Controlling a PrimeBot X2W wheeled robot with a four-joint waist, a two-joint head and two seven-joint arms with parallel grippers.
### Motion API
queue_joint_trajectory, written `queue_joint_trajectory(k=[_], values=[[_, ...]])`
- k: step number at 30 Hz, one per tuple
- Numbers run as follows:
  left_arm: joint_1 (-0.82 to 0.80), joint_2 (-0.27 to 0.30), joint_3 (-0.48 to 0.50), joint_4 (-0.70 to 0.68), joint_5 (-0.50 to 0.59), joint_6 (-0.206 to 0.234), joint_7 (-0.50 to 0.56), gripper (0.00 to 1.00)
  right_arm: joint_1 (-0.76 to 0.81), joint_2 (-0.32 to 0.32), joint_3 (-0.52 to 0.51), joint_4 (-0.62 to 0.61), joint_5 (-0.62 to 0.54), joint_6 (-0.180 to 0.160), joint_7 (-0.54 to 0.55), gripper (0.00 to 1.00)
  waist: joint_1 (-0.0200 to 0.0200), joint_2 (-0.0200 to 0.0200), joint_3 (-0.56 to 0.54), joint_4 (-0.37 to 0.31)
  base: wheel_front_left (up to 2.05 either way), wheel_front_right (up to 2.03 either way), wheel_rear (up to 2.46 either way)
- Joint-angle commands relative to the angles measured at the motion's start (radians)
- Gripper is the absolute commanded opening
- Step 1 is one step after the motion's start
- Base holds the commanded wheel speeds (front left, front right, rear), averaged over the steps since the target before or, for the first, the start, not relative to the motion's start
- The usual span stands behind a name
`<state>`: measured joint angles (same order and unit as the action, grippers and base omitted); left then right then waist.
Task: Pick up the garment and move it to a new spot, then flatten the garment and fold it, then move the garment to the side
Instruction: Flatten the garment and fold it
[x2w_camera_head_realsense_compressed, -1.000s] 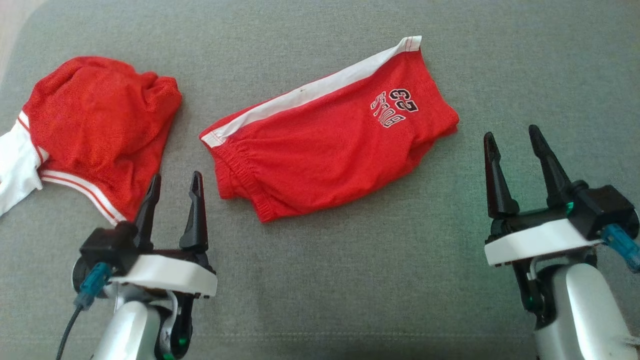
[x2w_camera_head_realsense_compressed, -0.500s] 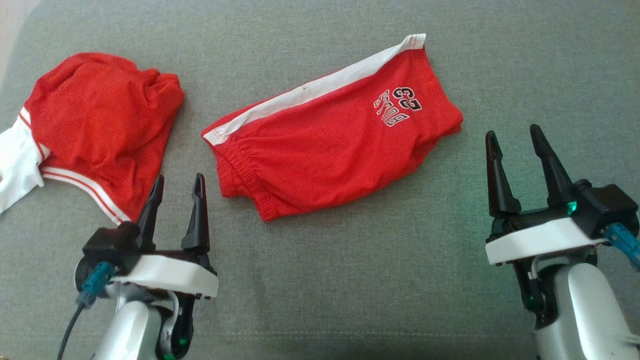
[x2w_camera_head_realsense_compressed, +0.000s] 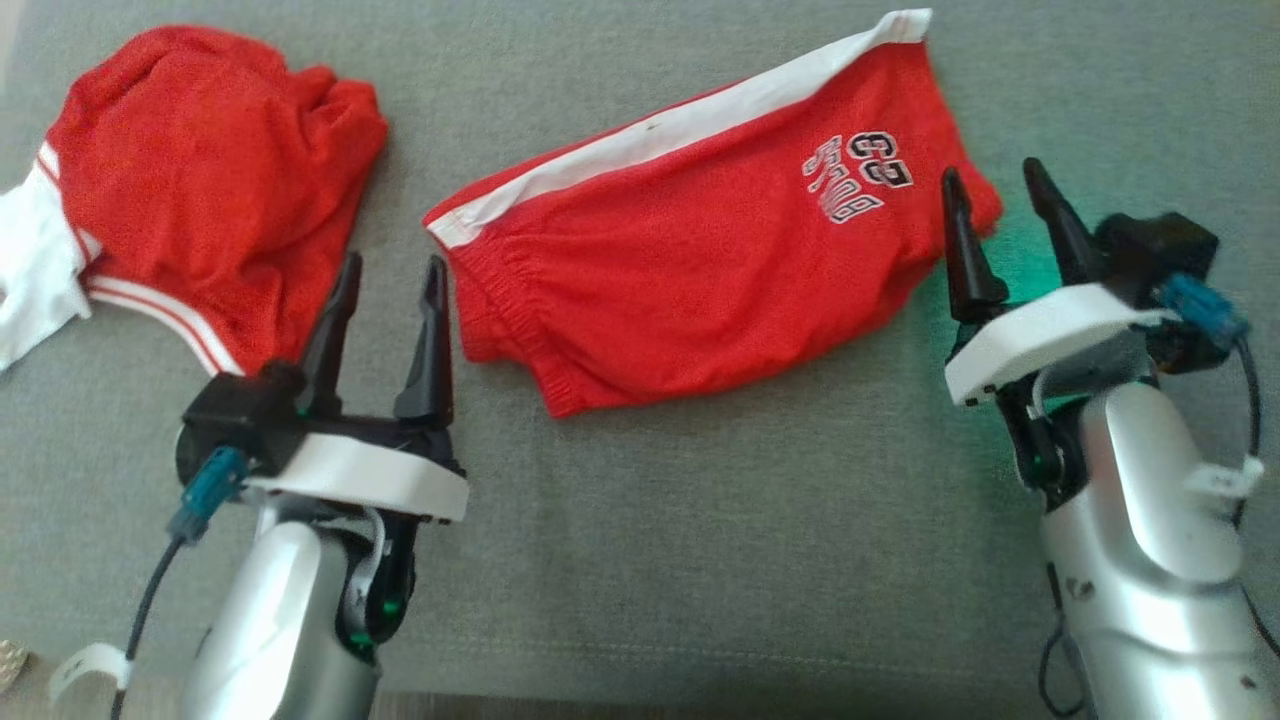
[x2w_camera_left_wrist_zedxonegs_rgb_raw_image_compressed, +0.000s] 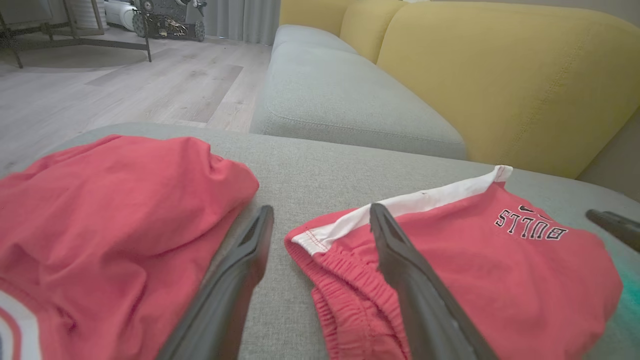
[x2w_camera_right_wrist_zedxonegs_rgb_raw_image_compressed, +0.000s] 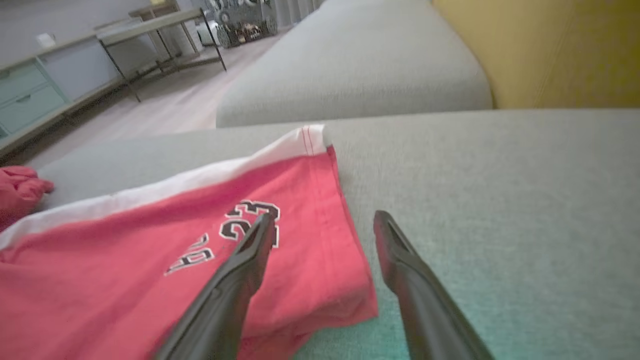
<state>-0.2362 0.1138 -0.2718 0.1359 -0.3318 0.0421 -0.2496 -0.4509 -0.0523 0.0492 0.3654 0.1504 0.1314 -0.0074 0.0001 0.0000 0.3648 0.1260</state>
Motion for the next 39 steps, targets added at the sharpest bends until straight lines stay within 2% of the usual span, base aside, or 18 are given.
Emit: queue_joint_trajectory(k=[1, 12, 13, 14, 24, 33, 39], values=[[-0.033, 0.004, 0.027, -0.021, 0.014, -0.01, -0.012, 1.0, -0.031, 0.002, 0.009, 0.014, -0.014, -0.001, 0.025, 1.0, -0.0001, 0.0, 0.02, 0.023, 0.0, 0.0, 0.0], [-0.052, -0.016, 0.036, 0.0, 0.038, -0.034, -0.012, 1.0, -0.069, 0.002, -0.027, 0.132, -0.056, -0.001, 0.187, 0.99, -0.0001, 0.0, 0.034, 0.029, 0.0, 0.0, 0.0], [-0.054, -0.017, 0.038, -0.001, 0.04, -0.036, -0.012, 1.0, -0.071, 0.002, -0.024, 0.131, -0.049, -0.001, 0.195, 0.27, -0.0001, 0.0, 0.037, 0.028, 0.0, 0.0, 0.0], [-0.055, -0.018, 0.041, -0.001, 0.041, -0.038, -0.012, 1.0, -0.07, 0.002, -0.023, 0.131, -0.042, -0.001, 0.203, 0.0, -0.0001, 0.0, 0.039, 0.026, 0.0, 0.0, 0.0], [-0.041, -0.024, 0.066, 0.007, 0.053, -0.051, -0.012, 1.0, 0.016, 0.002, -0.051, 0.049, -0.009, -0.001, 0.169, 0.0, -0.0001, 0.0, 0.026, -0.001, 0.0, 0.0, 0.0], [-0.013, -0.018, 0.092, -0.002, 0.063, -0.055, -0.012, 1.0, 0.254, 0.002, -0.135, -0.167, 0.044, -0.001, 0.145, 0.0, -0.0001, 0.0, 0.01, -0.047, 0.0, 0.0, 0.0], [-0.006, -0.013, 0.094, -0.005, 0.068, -0.057, -0.012, 1.0, 0.353, 0.002, -0.17, -0.248, 0.091, -0.001, 0.151, 0.0, -0.0001, 0.0, 0.008, -0.061, 0.0, 0.0, 0.0]])
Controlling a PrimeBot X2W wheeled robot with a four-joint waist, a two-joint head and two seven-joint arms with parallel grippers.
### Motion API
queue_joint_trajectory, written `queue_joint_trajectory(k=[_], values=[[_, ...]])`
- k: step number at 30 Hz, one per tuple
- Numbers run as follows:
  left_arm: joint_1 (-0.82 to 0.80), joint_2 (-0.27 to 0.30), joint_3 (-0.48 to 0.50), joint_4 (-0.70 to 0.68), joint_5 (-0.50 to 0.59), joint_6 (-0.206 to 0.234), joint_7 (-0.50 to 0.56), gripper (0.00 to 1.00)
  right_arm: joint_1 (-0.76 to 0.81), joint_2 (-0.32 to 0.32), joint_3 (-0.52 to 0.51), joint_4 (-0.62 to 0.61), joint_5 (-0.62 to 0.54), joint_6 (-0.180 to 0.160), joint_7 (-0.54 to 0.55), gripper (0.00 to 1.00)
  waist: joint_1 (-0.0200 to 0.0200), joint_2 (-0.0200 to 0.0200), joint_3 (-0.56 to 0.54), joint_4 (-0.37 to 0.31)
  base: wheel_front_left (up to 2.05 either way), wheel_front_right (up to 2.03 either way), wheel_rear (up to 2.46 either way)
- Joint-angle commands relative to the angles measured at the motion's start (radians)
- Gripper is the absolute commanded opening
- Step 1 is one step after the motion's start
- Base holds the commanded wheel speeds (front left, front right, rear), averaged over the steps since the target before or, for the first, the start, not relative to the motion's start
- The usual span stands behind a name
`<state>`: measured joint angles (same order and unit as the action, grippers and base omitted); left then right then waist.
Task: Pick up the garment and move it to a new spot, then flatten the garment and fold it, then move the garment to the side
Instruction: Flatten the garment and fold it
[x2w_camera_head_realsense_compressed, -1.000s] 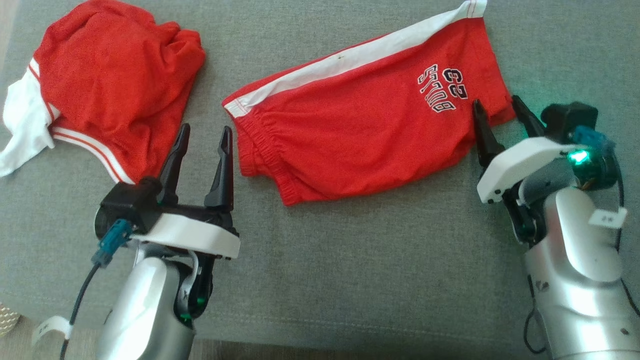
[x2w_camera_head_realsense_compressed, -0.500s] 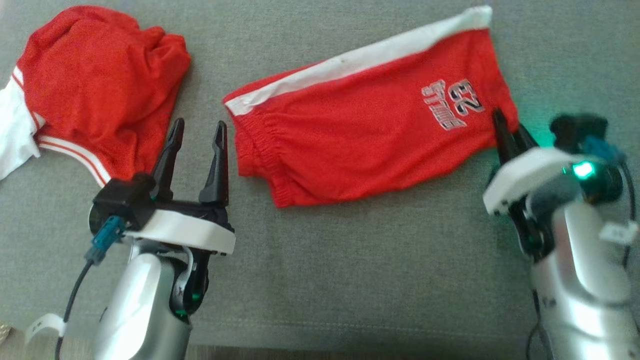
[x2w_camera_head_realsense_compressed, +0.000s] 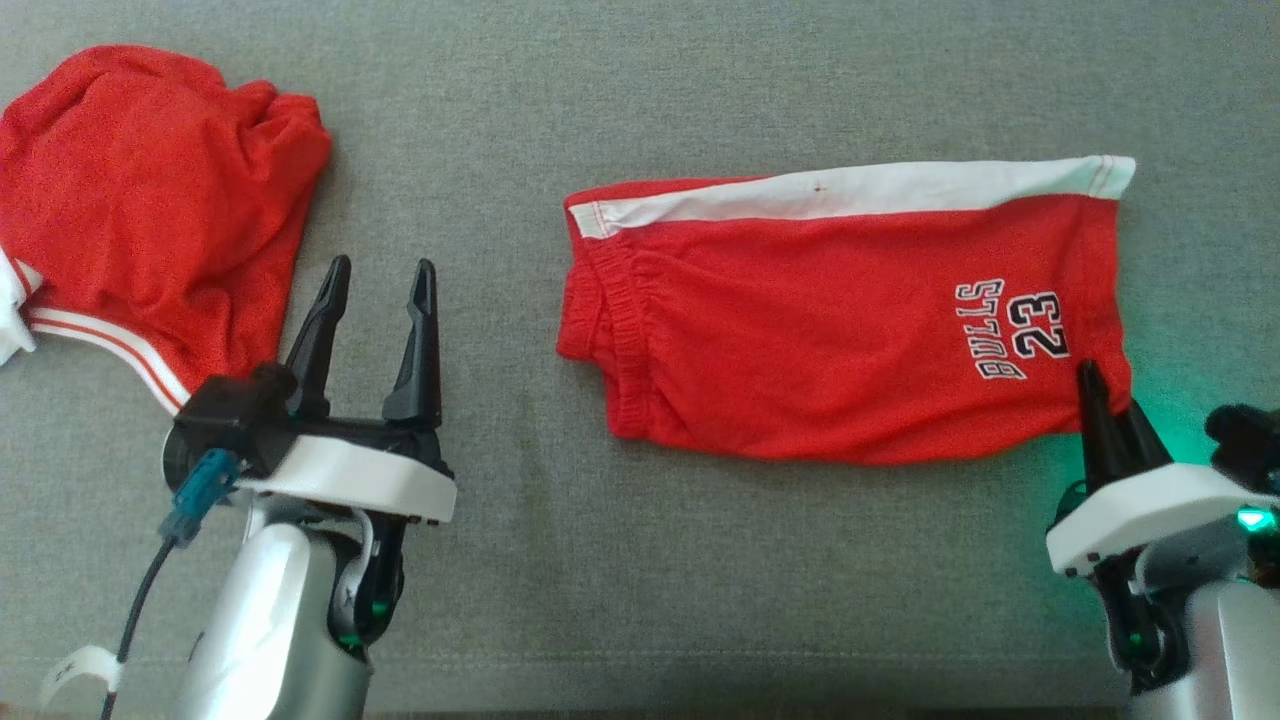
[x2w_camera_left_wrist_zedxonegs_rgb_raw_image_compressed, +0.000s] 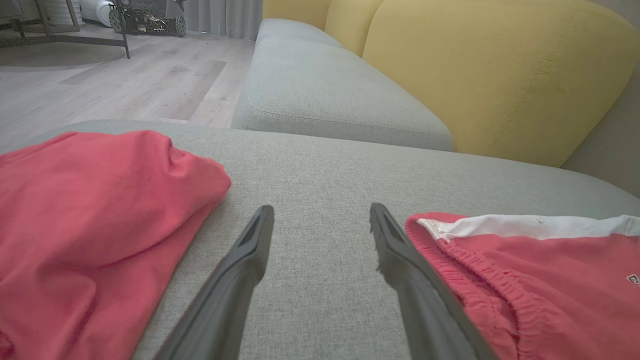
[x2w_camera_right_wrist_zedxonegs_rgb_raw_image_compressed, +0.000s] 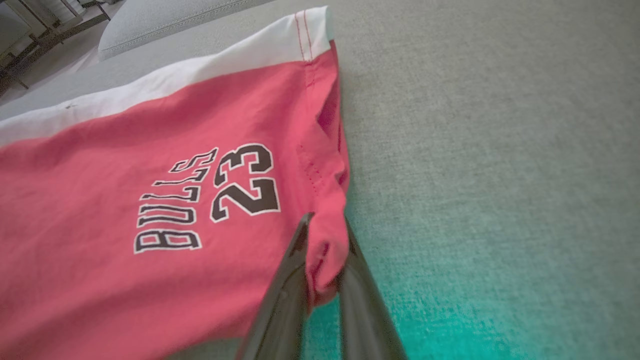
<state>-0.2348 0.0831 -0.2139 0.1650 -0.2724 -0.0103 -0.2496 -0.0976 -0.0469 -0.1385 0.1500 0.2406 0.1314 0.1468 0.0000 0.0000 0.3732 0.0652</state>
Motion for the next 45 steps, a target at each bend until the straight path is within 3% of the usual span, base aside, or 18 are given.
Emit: queue_joint_trajectory(k=[1, 11, 18, 22, 28, 34, 40, 41, 42, 45], values=[[-0.008, 0.018, 0.036, -0.033, 0.009, -0.005, -0.012, 1.0, 0.01, -0.003, 0.015, -0.037, 0.007, -0.001, -0.004, 0.0, 0.0, 0.0, -0.001, -0.001, 0.0, 0.0, 0.0], [-0.002, 0.018, 0.027, -0.017, 0.007, -0.005, -0.012, 1.0, 0.01, -0.003, 0.04, -0.102, -0.005, -0.001, -0.012, 0.0, 0.0, 0.0, -0.032, 0.0, 0.0, 0.0, 0.0], [0.013, 0.011, 0.015, -0.003, -0.001, -0.002, -0.012, 1.0, -0.051, -0.003, 0.206, -0.272, -0.052, -0.001, 0.054, 0.0, 0.0, 0.0, -0.085, 0.015, 0.0, 0.0, 0.0], [0.018, 0.004, 0.0, 0.006, -0.004, -0.004, -0.012, 1.0, -0.115, -0.003, 0.348, -0.296, -0.051, -0.001, 0.097, 0.0, 0.0, 0.0, -0.104, 0.04, 0.0, 0.0, 0.0], [0.008, -0.007, -0.019, 0.008, -0.007, 0.001, -0.012, 1.0, -0.164, -0.003, 0.556, -0.244, -0.003, -0.001, 0.121, 0.0, 0.0, 0.0, -0.102, 0.085, 0.0, 0.0, 0.0], [0.005, -0.012, -0.023, 0.002, -0.007, 0.007, -0.012, 1.0, -0.157, -0.003, 0.642, -0.132, 0.022, -0.001, 0.134, 0.0, 0.0, 0.0, -0.086, 0.103, 0.0, 0.0, 0.0], [0.001, -0.014, -0.013, -0.003, -0.006, 0.008, -0.012, 1.0, -0.159, -0.003, 0.662, -0.049, 0.023, -0.001, 0.108, 0.0, 0.0, 0.0, -0.069, 0.096, 0.0, 0.0, 0.0], [0.001, -0.013, -0.012, -0.004, -0.005, 0.008, -0.012, 1.0, -0.162, -0.003, 0.672, -0.046, 0.027, -0.001, 0.1, 0.36, 0.0, 0.0, -0.068, 0.094, 0.0, 0.0, 0.0], [0.001, -0.012, -0.009, -0.003, -0.003, 0.007, -0.012, 1.0, -0.173, -0.003, 0.694, -0.046, 0.03, -0.001, 0.082, 1.0, 0.0, 0.0, -0.067, 0.087, 0.0, 0.0, 0.0], [0.0, -0.008, -0.003, -0.001, -0.001, 0.005, -0.012, 1.0, -0.188, -0.003, 0.717, -0.066, 0.04, -0.001, 0.053, 1.0, 0.0, 0.0, -0.068, 0.078, 0.0, 0.0, 0.0]])
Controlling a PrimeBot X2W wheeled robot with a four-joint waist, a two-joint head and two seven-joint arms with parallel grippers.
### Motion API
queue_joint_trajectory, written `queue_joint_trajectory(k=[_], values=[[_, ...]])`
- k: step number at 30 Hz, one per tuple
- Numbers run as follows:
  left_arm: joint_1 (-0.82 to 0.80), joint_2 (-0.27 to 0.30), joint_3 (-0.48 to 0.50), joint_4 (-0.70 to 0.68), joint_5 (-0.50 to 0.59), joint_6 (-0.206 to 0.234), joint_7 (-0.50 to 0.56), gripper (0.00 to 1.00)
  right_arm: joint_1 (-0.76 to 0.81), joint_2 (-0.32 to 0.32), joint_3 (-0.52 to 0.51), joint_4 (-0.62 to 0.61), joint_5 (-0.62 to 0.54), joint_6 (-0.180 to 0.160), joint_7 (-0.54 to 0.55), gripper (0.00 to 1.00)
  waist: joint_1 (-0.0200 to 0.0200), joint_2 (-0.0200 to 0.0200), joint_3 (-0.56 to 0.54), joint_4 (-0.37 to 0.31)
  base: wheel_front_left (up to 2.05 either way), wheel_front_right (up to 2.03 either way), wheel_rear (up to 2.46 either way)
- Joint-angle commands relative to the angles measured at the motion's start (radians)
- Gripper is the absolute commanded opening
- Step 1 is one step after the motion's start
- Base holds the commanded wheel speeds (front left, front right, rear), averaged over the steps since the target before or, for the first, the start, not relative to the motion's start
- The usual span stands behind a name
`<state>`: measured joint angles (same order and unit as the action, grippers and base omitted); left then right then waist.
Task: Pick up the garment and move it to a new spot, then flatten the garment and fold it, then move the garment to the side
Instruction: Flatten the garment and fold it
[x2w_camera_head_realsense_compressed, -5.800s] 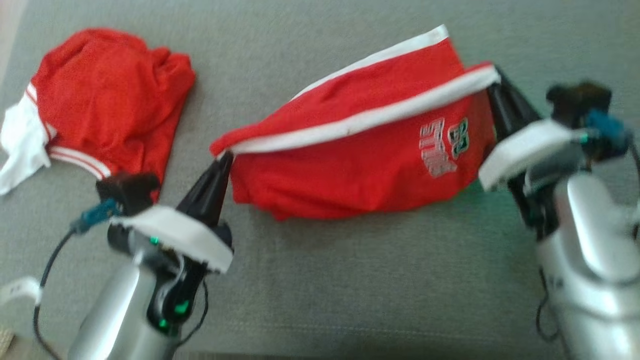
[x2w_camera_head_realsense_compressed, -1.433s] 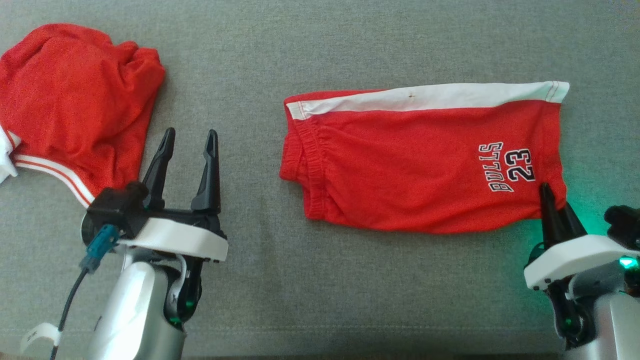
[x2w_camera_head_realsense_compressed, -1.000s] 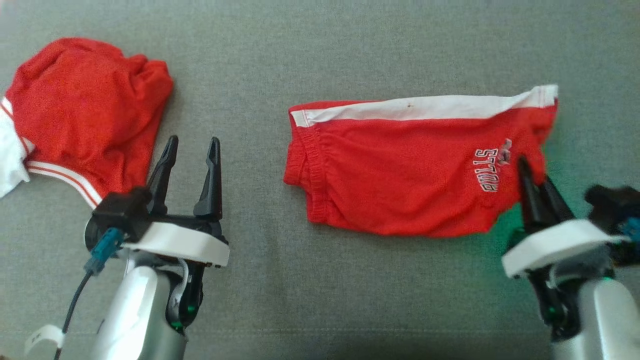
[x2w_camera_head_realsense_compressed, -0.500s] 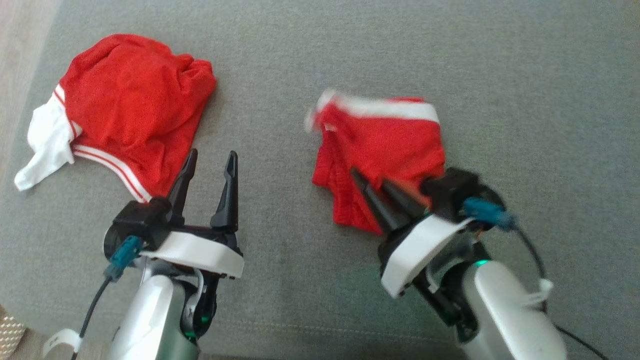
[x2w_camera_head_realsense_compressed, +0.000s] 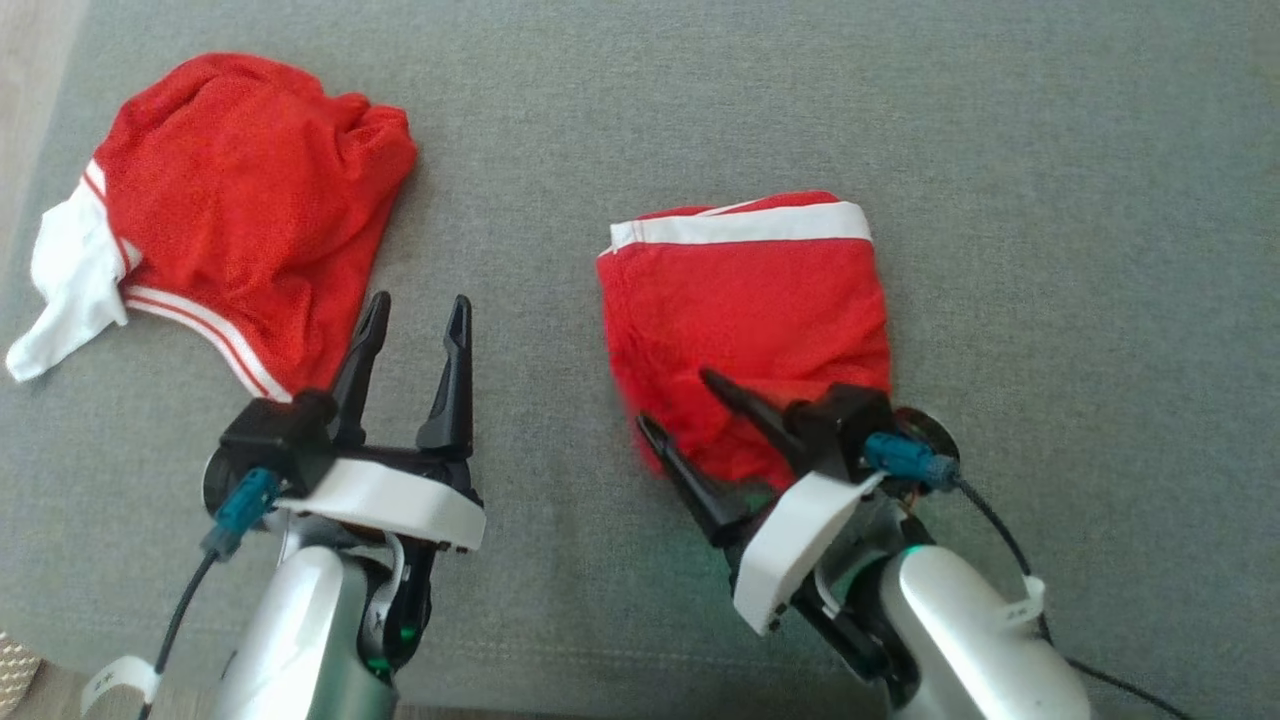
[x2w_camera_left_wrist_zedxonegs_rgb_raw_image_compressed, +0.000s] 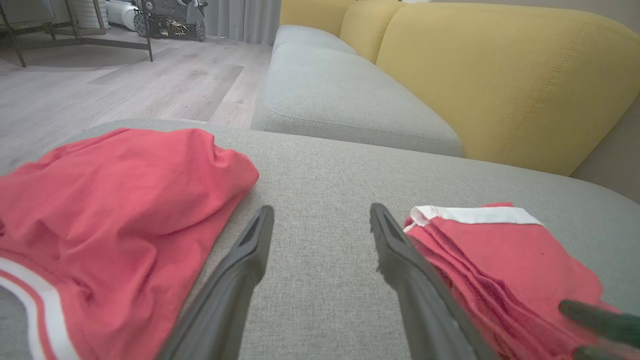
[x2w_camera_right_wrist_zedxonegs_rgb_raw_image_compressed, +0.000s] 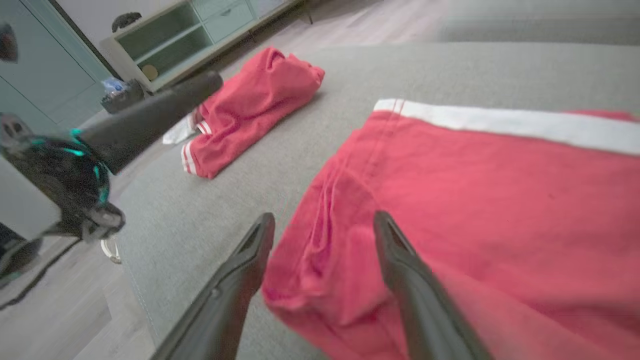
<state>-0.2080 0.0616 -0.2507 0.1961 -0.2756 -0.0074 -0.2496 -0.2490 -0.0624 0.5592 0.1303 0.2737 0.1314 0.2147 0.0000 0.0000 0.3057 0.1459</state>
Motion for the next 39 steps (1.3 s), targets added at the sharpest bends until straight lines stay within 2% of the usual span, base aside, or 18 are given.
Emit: queue_joint_trajectory(k=[1, 4, 7, 17, 21, 39], values=[[-0.027, 0.014, 0.036, -0.032, 0.003, 0.002, -0.012, 1.0, -0.041, 0.012, 0.02, -0.058, 0.008, -0.001, -0.026, 1.0, 0.0, 0.0, -0.001, -0.007, 0.0, 0.0, 0.0], [-0.026, 0.016, 0.041, -0.031, 0.003, 0.001, -0.012, 1.0, -0.044, 0.012, -0.001, -0.103, 0.006, -0.001, -0.063, 1.0, 0.0, 0.0, -0.006, -0.016, 0.0, 0.0, 0.0], [-0.023, 0.019, 0.045, -0.031, 0.005, 0.001, -0.012, 1.0, -0.033, 0.012, -0.068, -0.151, -0.015, -0.001, -0.098, 1.0, 0.0, 0.0, -0.011, -0.024, 0.0, 0.0, 0.0], [0.005, 0.04, 0.07, -0.047, 0.01, 0.018, -0.012, 1.0, 0.062, 0.012, -0.433, -0.245, -0.092, -0.001, -0.207, 1.0, 0.0, 0.0, -0.041, -0.048, 0.0, 0.0, 0.0], [0.019, 0.054, 0.083, -0.061, 0.007, 0.027, -0.012, 1.0, 0.105, 0.012, -0.531, -0.255, -0.121, -0.001, -0.223, 1.0, 0.0, 0.0, -0.051, -0.052, 0.0, 0.0, 0.0], [0.142, 0.1, 0.073, -0.129, 0.008, 0.047, 0.039, 1.0, 0.221, 0.012, -0.559, -0.255, -0.14, -0.001, -0.211, 1.0, 0.0, 0.0, -0.171, -0.064, 0.0, 0.0, 0.0]])
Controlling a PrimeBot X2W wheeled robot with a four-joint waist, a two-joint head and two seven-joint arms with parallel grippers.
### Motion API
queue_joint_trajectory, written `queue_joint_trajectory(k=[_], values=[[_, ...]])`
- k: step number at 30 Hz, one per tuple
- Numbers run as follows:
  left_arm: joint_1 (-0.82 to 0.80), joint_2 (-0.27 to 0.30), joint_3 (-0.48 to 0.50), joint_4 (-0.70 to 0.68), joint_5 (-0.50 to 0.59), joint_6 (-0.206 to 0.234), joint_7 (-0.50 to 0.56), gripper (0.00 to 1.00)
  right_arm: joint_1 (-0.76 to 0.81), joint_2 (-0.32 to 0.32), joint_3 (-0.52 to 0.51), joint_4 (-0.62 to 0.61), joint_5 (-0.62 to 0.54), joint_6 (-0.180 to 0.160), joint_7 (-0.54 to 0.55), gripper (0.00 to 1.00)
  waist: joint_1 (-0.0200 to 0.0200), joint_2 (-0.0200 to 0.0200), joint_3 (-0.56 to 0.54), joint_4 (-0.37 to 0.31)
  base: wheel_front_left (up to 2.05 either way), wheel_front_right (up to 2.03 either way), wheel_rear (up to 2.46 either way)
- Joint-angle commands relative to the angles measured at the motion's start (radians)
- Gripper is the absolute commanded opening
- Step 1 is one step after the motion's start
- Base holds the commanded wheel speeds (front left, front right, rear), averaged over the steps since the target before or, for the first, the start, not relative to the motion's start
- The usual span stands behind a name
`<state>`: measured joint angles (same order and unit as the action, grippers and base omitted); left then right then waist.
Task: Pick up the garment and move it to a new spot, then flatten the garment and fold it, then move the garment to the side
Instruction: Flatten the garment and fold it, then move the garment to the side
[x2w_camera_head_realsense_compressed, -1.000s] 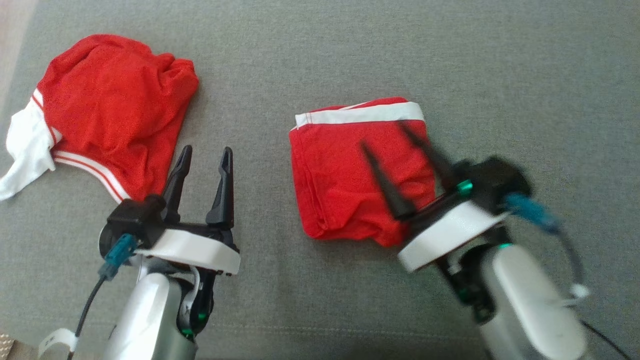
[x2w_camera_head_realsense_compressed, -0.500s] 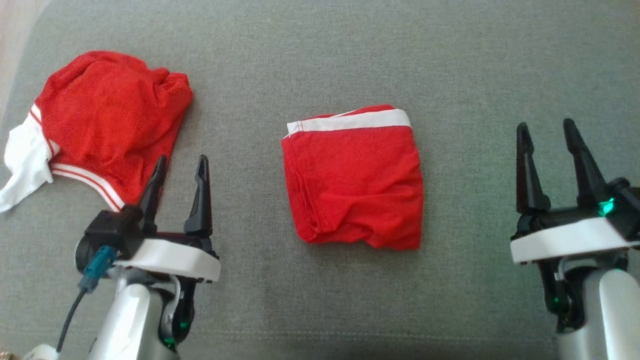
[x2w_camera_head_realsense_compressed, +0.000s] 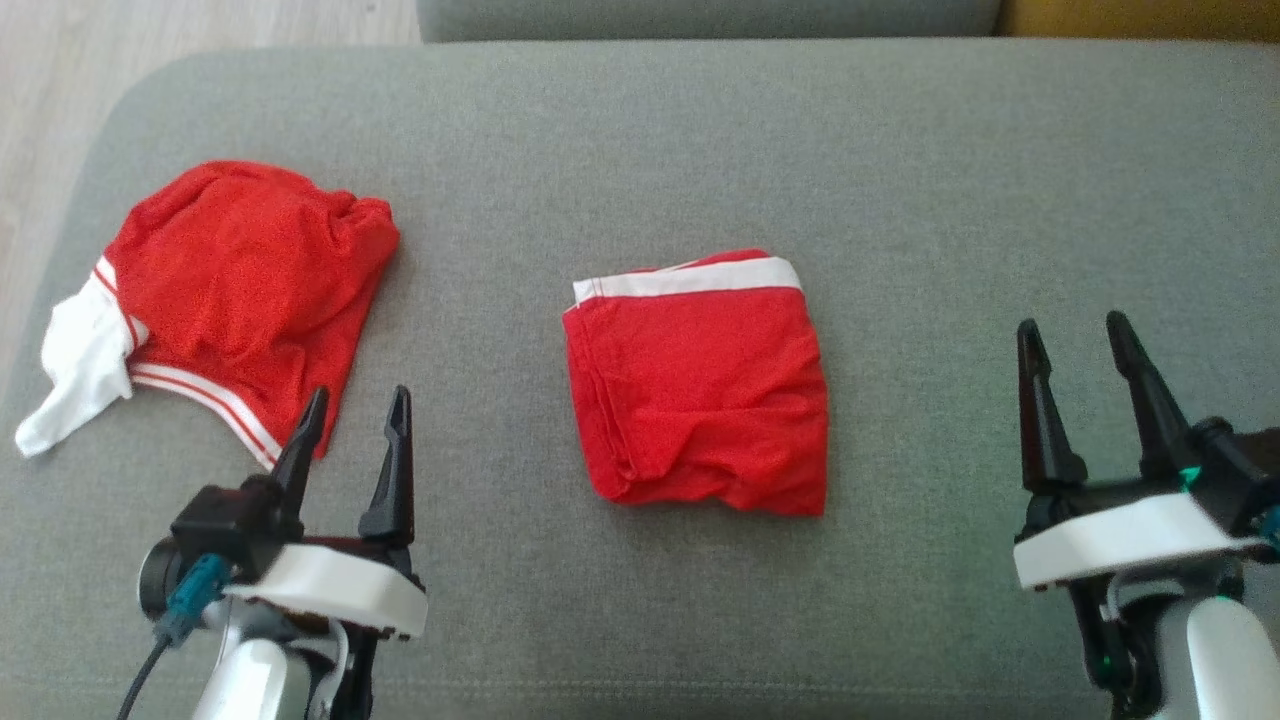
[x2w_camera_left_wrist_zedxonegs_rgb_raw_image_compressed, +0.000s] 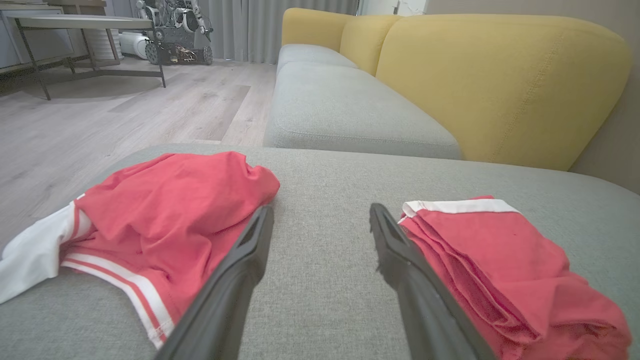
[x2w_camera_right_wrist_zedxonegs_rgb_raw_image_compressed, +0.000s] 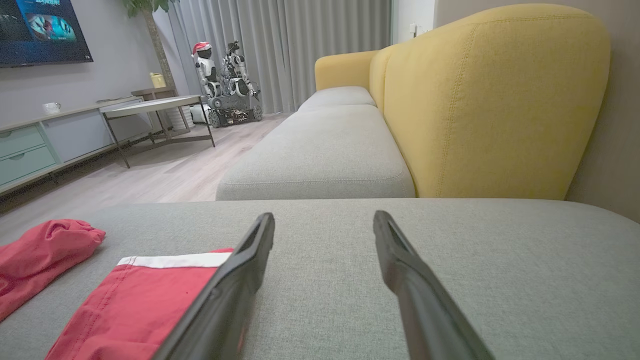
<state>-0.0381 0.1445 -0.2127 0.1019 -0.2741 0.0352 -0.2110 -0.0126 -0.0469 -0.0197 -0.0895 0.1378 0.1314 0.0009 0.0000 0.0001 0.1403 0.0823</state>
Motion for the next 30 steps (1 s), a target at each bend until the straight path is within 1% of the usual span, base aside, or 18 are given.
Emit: queue_joint_trajectory(k=[1, 13, 19, 30], values=[[-0.02, 0.019, 0.034, -0.036, 0.006, 0.005, 0.003, 1.0, -0.007, -0.003, 0.018, -0.033, -0.004, -0.001, 0.004, 1.0, 0.0, -0.0001, -0.015, -0.001, 0.0, 0.0, 0.0], [0.061, 0.03, 0.013, -0.071, -0.001, 0.016, 0.042, 1.0, 0.061, -0.003, 0.005, -0.038, -0.011, -0.001, 0.027, 1.0, 0.0, -0.0001, -0.092, -0.015, 0.0, 0.0, 0.0], [0.086, 0.037, 0.018, -0.078, -0.012, 0.026, 0.056, 1.0, 0.093, -0.003, 0.006, -0.046, -0.003, -0.001, 0.035, 1.0, 0.0, -0.0001, -0.123, -0.025, 0.0, 0.0, 0.0], [0.097, 0.058, 0.016, -0.107, 0.004, 0.05, 0.079, 1.0, 0.107, -0.003, 0.008, -0.052, 0.002, -0.001, 0.037, 1.0, 0.0, -0.0001, -0.127, -0.029, 0.0, 0.0, 0.0]])
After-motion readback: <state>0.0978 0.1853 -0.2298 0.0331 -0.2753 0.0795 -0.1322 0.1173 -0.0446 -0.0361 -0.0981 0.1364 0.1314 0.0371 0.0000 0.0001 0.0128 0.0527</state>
